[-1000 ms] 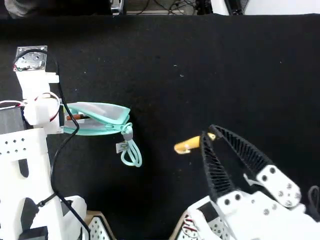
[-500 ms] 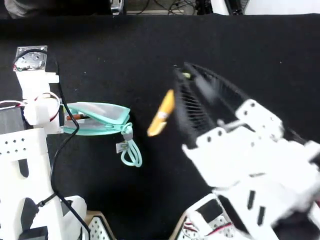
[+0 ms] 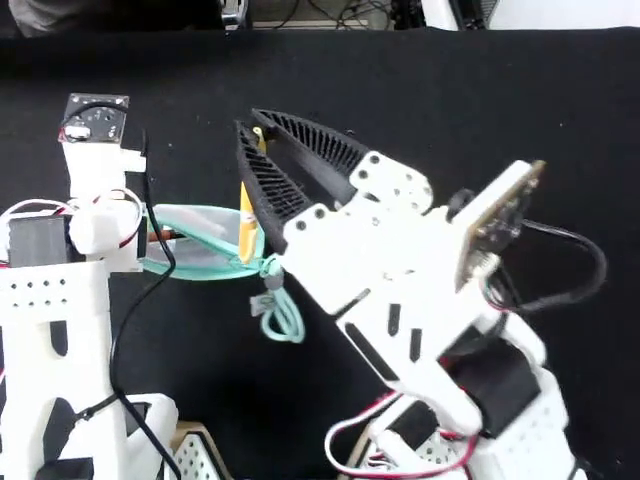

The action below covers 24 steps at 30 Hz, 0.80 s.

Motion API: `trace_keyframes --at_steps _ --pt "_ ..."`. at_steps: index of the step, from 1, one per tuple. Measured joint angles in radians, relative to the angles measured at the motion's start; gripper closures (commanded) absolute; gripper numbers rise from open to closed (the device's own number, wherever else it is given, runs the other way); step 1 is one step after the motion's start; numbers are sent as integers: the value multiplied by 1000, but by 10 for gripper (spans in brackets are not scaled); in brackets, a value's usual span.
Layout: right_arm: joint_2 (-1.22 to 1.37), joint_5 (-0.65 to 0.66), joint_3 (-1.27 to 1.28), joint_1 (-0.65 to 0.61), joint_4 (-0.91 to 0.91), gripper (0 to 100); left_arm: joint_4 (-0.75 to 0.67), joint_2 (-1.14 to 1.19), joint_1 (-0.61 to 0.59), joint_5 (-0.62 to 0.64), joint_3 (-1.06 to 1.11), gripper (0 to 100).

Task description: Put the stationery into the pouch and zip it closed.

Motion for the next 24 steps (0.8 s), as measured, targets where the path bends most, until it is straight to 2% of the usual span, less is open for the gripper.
trace_keyframes --at_steps 9,16,24 --pt "2 0 52 -94 -107 986 0 0 3 -2 0 970" --pt "2 0 233 -94 -259 986 0 0 3 -2 0 970" --pt "2 0 393 -34 -400 986 0 0 3 -2 3 970"
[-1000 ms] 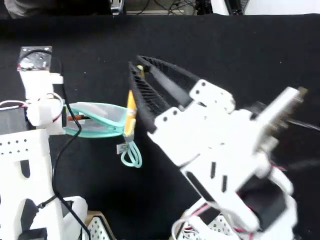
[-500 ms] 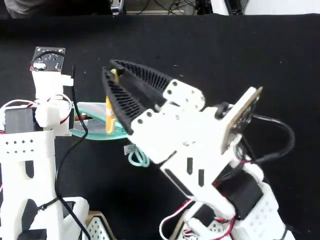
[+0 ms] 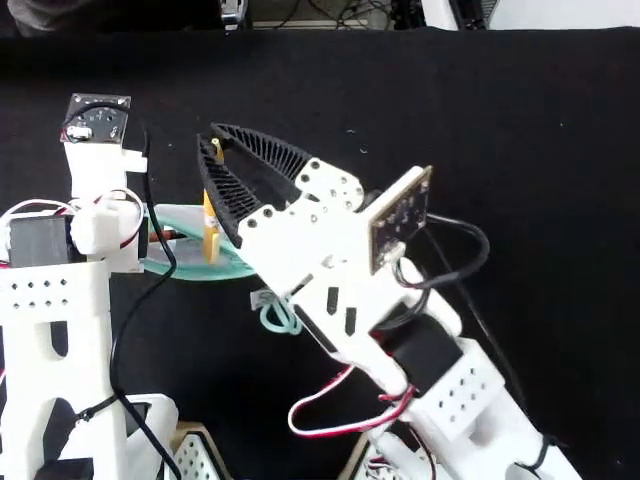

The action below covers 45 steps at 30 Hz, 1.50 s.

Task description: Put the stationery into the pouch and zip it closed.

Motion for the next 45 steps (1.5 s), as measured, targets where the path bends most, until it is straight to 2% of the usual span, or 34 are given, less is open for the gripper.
trace_keyframes --at_steps 7,11,14,17,20,27,32,34,39,45 --pt "-12 5 115 0 -9 986 0 0 0 0 0 970" --pt "-14 48 124 -11 61 984 0 0 0 2 0 970" --pt "-12 109 109 -71 176 965 0 0 0 0 0 970" --pt "6 199 77 -127 311 849 0 0 2 0 0 970" --pt "5 227 8 -178 425 762 0 0 2 0 0 970" --pt "3 238 -167 -201 684 772 0 0 5 0 2 970" --pt "-18 238 -227 -69 887 770 0 0 -3 0 2 969" --pt "-57 238 -196 -21 934 772 0 0 -11 0 2 969" --pt "-235 330 23 -29 951 773 0 0 -11 0 2 969" --pt "-431 376 356 -31 798 773 0 0 -11 0 2 970"
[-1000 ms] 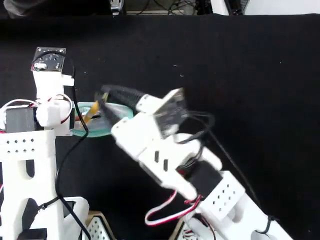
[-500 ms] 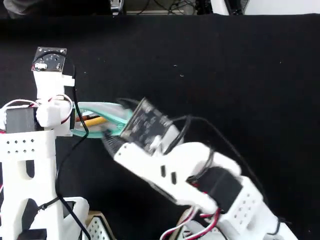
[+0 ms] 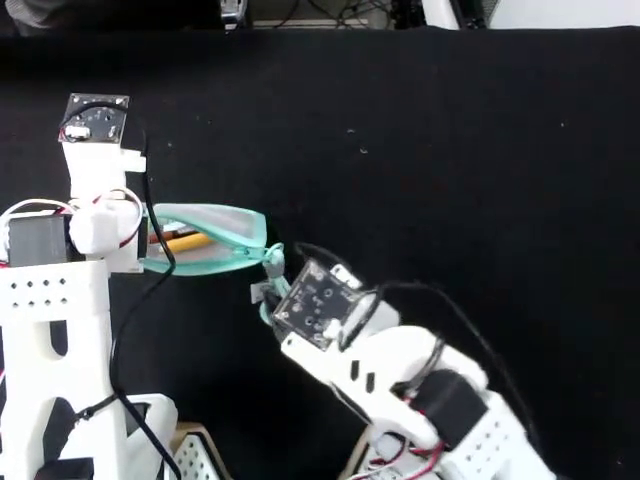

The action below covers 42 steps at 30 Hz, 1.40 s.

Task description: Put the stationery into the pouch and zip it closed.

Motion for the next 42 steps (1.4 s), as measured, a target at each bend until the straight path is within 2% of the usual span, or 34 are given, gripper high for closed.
trace_keyframes --at_steps 10,18,21,33,35,38,42 --pt "-18 23 87 -2 -158 776 0 0 0 0 0 970" --pt "-18 221 87 -77 -141 926 0 0 -5 0 0 970" --pt "-29 249 87 -89 -141 988 0 0 -8 0 0 970" --pt "-38 262 83 -91 -86 982 0 0 -8 -2 9 970" --pt "-38 262 83 -83 -86 945 0 0 -8 -2 9 970" --pt "-38 264 84 -54 -84 827 0 0 -8 -2 9 970" --pt "-29 265 117 -35 -101 850 0 0 -5 -2 11 970"
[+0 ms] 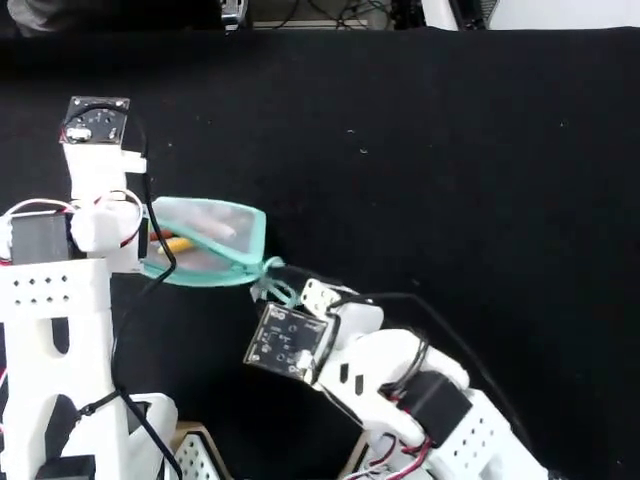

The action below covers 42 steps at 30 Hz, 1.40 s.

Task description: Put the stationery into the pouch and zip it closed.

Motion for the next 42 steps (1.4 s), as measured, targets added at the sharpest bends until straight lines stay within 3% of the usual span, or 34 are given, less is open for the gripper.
trace_keyframes --at_steps 7,13,16,27,29,35,42 --pt "-8 0 84 6 -137 874 -3 0 -2 0 0 970" --pt "0 2 86 86 -173 896 0 0 3 2 2 970" --pt "-8 2 86 126 -173 992 0 0 3 3 5 970" --pt "2 -2 -87 155 -83 979 0 0 3 2 5 970" --pt "2 -29 -130 155 -32 960 0 0 3 2 5 970" --pt "-2 -64 -135 153 26 758 0 0 3 2 5 970" --pt "2 -64 14 153 -78 755 0 0 3 2 5 970"
